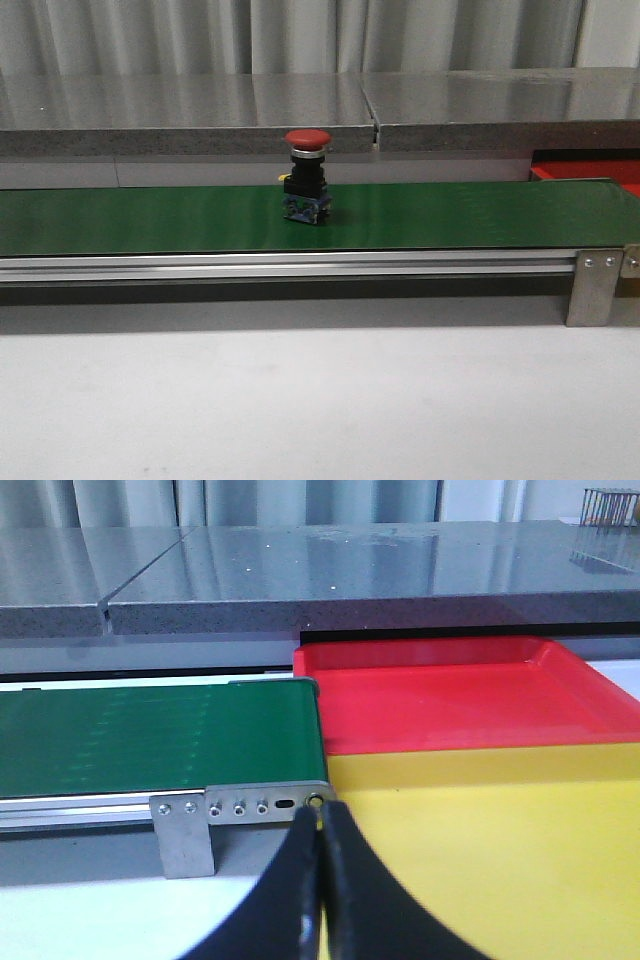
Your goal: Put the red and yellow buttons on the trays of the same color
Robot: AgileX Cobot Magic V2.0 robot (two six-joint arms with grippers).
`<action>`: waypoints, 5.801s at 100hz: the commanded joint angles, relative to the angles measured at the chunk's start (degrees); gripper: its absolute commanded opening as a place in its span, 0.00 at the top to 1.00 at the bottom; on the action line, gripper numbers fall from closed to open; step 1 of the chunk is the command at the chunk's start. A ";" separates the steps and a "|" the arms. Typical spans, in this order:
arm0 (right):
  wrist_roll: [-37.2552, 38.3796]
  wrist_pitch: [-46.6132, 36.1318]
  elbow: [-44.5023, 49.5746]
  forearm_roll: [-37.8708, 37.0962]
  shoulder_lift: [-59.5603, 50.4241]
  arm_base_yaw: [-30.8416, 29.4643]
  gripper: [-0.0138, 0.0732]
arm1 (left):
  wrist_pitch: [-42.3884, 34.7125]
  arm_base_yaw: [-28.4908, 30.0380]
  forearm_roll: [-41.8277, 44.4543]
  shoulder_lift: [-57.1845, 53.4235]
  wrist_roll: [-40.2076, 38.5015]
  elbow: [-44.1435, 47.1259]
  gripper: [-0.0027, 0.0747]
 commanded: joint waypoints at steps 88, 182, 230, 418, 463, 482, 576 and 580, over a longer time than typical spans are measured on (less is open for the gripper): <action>-0.31 19.80 -32.04 -0.96 22.90 -0.28 0.92 | -6.70 -0.48 -2.34 -12.17 0.06 5.71 0.99; -5.18 35.98 -54.96 1.69 58.99 -0.28 0.18 | -6.70 -0.48 -2.34 -12.17 0.06 5.71 0.99; -25.39 41.52 -64.25 17.90 71.07 1.47 0.10 | -6.70 -0.43 -2.34 -12.17 0.06 5.71 0.99; -26.39 44.98 -107.50 13.43 112.55 -8.05 0.76 | -6.70 -0.43 -2.34 -12.17 0.06 5.71 0.99; -26.39 38.81 -107.65 13.26 120.63 -9.03 0.76 | -6.61 -0.48 -2.34 -12.17 0.06 5.71 0.99; -26.39 38.87 -107.65 12.91 121.64 -9.03 0.76 | -6.61 -0.43 -2.34 -12.17 0.06 5.71 0.99; -26.39 44.15 -114.38 14.06 120.19 -11.02 0.10 | -6.61 -0.43 -2.34 -12.17 0.06 5.71 0.99; -26.39 44.68 -114.75 14.47 119.34 -11.02 0.10 | -6.61 -0.43 -2.34 -12.17 0.06 5.71 0.99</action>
